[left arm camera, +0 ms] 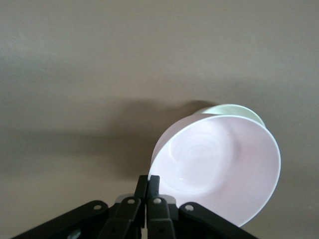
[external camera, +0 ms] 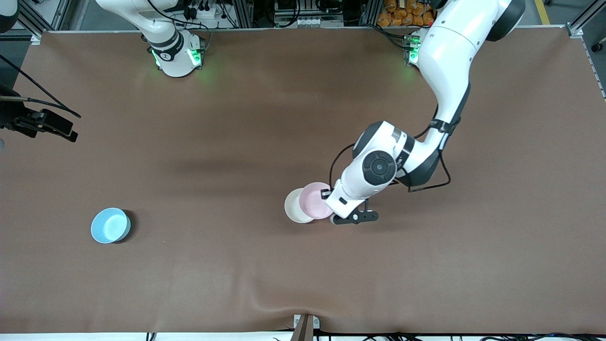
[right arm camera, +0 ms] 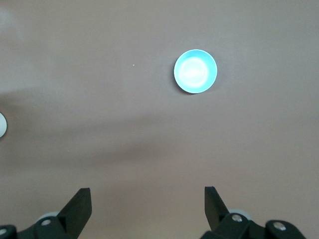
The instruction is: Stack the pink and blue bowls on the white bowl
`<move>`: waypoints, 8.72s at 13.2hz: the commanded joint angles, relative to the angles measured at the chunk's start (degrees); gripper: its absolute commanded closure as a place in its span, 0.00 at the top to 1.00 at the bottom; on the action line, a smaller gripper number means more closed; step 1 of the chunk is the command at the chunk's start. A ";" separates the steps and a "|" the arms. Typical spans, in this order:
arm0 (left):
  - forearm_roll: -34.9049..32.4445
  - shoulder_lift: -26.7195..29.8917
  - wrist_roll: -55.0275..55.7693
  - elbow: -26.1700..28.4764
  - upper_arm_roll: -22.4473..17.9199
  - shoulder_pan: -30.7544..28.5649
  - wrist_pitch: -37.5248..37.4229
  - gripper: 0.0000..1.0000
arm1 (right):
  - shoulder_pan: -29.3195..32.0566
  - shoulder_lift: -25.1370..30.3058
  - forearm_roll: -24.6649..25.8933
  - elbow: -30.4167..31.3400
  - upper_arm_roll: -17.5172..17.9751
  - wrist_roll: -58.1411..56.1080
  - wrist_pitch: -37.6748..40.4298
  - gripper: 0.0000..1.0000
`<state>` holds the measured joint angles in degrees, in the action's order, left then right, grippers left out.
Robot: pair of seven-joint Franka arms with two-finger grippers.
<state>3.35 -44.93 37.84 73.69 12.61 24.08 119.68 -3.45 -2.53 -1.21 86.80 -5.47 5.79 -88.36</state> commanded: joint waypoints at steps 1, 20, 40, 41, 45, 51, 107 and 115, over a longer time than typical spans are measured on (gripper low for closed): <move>1.48 -1.48 0.84 -2.76 -0.74 1.06 -0.33 0.00 | 0.90 0.60 0.51 0.30 0.29 0.01 0.38 1.00; 4.39 -5.52 0.13 -2.50 -0.66 1.94 9.51 0.00 | -1.38 -4.50 2.09 -1.80 0.64 -0.34 -1.29 1.00; -1.13 5.36 0.75 -1.18 -4.52 -2.18 -6.97 1.00 | 8.20 -33.94 4.38 -3.92 0.46 -8.42 -23.17 1.00; -2.63 7.46 0.75 -1.18 -4.52 -3.67 -9.87 1.00 | 8.81 -34.20 4.46 -4.00 0.38 -10.43 -23.26 1.00; -8.24 15.20 0.66 -0.83 -4.70 -8.51 -19.20 1.00 | 11.09 -36.14 4.29 -3.83 0.46 -17.30 -29.23 1.00; -8.27 32.67 -6.18 11.35 -4.00 -15.11 -22.91 1.00 | 13.38 -40.80 3.07 -4.00 0.55 -21.26 -34.60 1.00; 1.13 45.19 -24.56 20.35 -13.22 -19.15 -24.85 1.00 | -22.39 -40.18 -1.86 -7.43 15.84 61.36 -39.34 0.00; 0.87 45.80 -26.31 15.87 -13.22 -19.51 -33.01 1.00 | -23.44 -40.88 -2.13 -6.20 15.84 62.15 -42.16 0.00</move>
<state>4.93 0.34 13.06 90.33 -0.79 4.68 88.73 -26.03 -43.03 -3.44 79.84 10.71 66.86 -129.65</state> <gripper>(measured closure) 0.000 0.978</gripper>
